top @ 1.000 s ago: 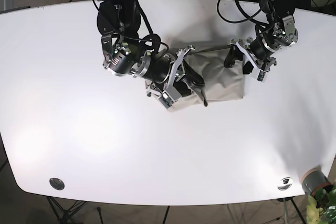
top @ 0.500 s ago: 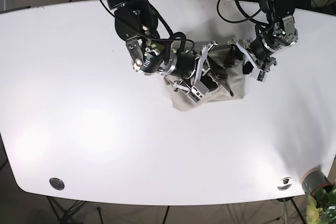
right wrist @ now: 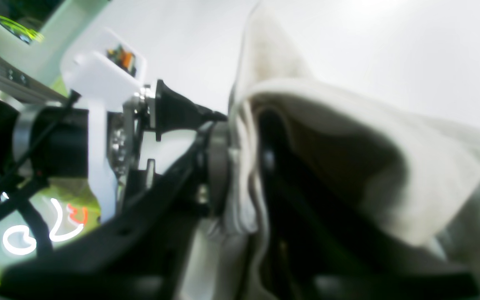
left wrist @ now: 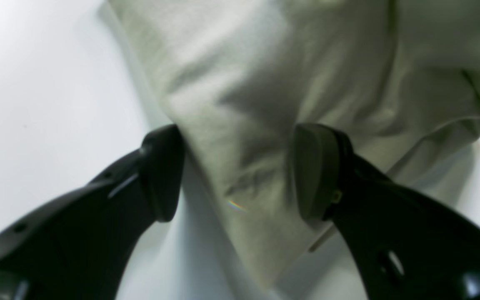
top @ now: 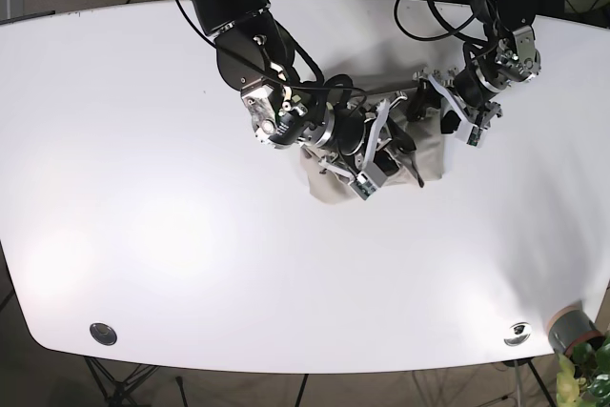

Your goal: Fold the T-shirt properly

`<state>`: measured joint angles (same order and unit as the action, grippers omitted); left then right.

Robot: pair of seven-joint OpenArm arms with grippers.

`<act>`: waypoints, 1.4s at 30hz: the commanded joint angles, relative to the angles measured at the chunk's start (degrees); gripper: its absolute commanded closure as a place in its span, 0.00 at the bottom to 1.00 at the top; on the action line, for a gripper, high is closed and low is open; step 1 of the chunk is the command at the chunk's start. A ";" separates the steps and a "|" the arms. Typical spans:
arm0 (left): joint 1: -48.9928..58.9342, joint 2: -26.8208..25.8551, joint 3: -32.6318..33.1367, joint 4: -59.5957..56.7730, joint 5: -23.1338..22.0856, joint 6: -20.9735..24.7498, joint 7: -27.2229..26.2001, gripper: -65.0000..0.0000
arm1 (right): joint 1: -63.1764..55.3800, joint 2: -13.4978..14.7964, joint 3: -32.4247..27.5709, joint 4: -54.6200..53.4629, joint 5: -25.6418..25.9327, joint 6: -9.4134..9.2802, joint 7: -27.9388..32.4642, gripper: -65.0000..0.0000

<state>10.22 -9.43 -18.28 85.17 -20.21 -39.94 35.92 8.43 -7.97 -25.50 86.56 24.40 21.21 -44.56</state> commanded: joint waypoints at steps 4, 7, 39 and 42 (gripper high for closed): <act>-0.06 -0.46 -0.05 0.33 0.91 -0.06 1.75 0.41 | 1.38 1.07 -4.35 1.13 1.40 -1.83 1.70 0.48; -0.06 -0.46 -0.05 0.33 0.91 -0.06 1.66 0.41 | 1.90 1.86 -6.11 1.13 1.66 -2.09 1.70 0.39; 0.73 -4.50 -23.43 4.28 0.56 -0.06 1.48 0.41 | -5.22 9.33 -5.84 15.55 1.31 -2.18 1.61 0.39; -0.24 -5.65 -23.69 1.65 0.56 -0.06 1.48 0.41 | -5.04 9.42 -2.68 15.55 1.31 -2.79 1.70 0.39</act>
<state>11.05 -13.45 -41.63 87.02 -18.28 -39.94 39.16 2.09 1.91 -30.09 100.86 24.82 18.85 -44.64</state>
